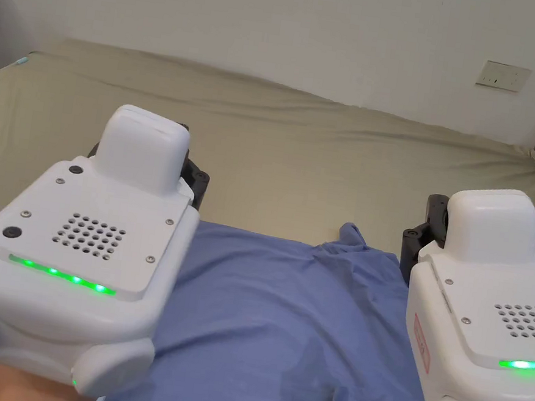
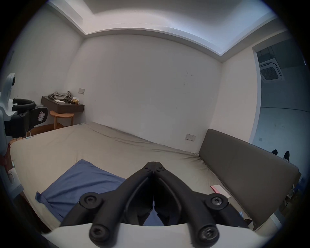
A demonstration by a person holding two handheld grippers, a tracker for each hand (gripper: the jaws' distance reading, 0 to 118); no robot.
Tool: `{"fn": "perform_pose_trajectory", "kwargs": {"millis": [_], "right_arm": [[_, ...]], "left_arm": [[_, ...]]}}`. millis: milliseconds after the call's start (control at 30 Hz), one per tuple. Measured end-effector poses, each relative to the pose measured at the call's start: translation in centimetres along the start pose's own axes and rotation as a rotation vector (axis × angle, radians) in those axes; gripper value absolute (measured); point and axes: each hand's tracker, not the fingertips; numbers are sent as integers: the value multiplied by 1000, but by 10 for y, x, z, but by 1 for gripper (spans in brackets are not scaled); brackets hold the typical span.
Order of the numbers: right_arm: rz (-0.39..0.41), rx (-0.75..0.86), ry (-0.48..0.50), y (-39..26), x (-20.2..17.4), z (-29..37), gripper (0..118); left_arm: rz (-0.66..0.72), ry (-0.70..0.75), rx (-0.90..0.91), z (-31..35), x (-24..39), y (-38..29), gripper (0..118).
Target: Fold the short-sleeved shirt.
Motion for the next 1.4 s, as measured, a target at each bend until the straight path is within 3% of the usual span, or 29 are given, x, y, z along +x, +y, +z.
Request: {"fn": "perform_pose_trajectory", "kwargs": {"millis": [300,400,533,700,733,767,800,833,867,967,1200,1267,1367,1400], "right_arm": [[10,-25,5,-9,6,-5,2],[23,-48,15,-18,8,-6,2],[35,-104,1,-39,15,-9,2],[-17,-201,7,-61,29,-15,2],[-19,-211,9,-65,31,-15,2],[-19,-220,6,-68,33,-15,2],[-20,-227,-2,-70,34,-15,2],[-27,-236,-17,-73,36,-15,2],[-37,-246,-24,-75,38,-15,2],[-83,-276,-24,-80,44,-16,2],[-68,-302,-34,-84,44,-16,2],[-72,-304,-37,-83,43,-15,2],[-77,-307,-41,-83,43,-14,2],[-76,-309,-41,-83,43,-13,2]], "left_arm": [[-24,-42,-36,-7,-8,-8,0],[-33,-136,-176,-19,-16,-32,0],[-38,-91,-396,-30,-37,-99,0],[66,-63,-674,-24,-80,-177,4],[62,-44,-727,-21,-88,-192,19],[60,-20,-767,-17,-95,-206,45],[69,-6,-802,-14,-102,-217,88],[84,3,-839,-12,-110,-229,102],[107,11,-867,-7,-115,-239,105],[128,41,-950,-4,-123,-264,106],[148,86,-1002,-2,-124,-294,105],[149,80,-1009,-3,-121,-297,93],[168,10,-1005,-3,-115,-296,60],[167,-9,-999,-3,-113,-296,45]]}}
